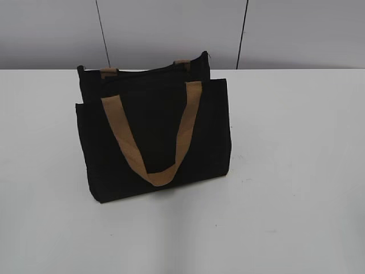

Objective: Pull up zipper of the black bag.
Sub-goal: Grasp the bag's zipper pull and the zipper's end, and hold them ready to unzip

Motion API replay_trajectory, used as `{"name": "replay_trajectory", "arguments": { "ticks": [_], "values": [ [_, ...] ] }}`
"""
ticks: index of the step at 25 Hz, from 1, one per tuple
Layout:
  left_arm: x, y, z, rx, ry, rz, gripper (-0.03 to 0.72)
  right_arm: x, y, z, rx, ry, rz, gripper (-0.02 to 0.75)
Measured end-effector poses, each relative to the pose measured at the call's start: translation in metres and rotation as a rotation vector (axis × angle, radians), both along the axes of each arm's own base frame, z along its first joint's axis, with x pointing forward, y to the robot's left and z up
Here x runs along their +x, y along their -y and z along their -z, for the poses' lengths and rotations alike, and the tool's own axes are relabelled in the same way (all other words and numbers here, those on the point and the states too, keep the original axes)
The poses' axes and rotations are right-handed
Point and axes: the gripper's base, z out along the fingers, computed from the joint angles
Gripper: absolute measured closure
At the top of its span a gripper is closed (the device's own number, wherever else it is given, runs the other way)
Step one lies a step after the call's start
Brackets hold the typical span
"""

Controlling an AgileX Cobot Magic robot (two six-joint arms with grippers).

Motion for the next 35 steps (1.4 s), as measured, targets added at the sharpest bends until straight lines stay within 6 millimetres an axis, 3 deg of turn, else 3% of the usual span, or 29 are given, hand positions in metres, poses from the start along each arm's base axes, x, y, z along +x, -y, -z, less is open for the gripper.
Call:
{"name": "replay_trajectory", "arguments": {
  "ticks": [15,18,22,26,32,35],
  "values": [
    [0.001,0.0,-0.001,0.0,0.003,0.0,0.411,0.0,0.0,0.0,0.0,0.0,0.0,0.374],
    [0.009,0.0,-0.014,0.012,0.048,0.003,0.402,0.0,0.0,0.0,0.0,0.0,0.0,0.374],
    [0.031,0.001,-0.042,0.05,0.166,0.013,0.389,0.0,0.0,0.0,0.0,0.0,0.0,0.374],
    [0.064,0.002,-0.055,0.054,0.221,0.014,0.38,0.0,0.0,0.0,0.0,0.0,0.0,0.374],
    [0.115,0.014,-0.063,0.067,0.293,0.106,0.379,0.0,0.0,0.0,0.0,0.0,0.0,0.374],
    [0.147,0.025,-0.052,0.059,0.321,0.144,0.379,0.0,0.0,0.0,0.0,0.0,0.0,0.374]
  ]
}}
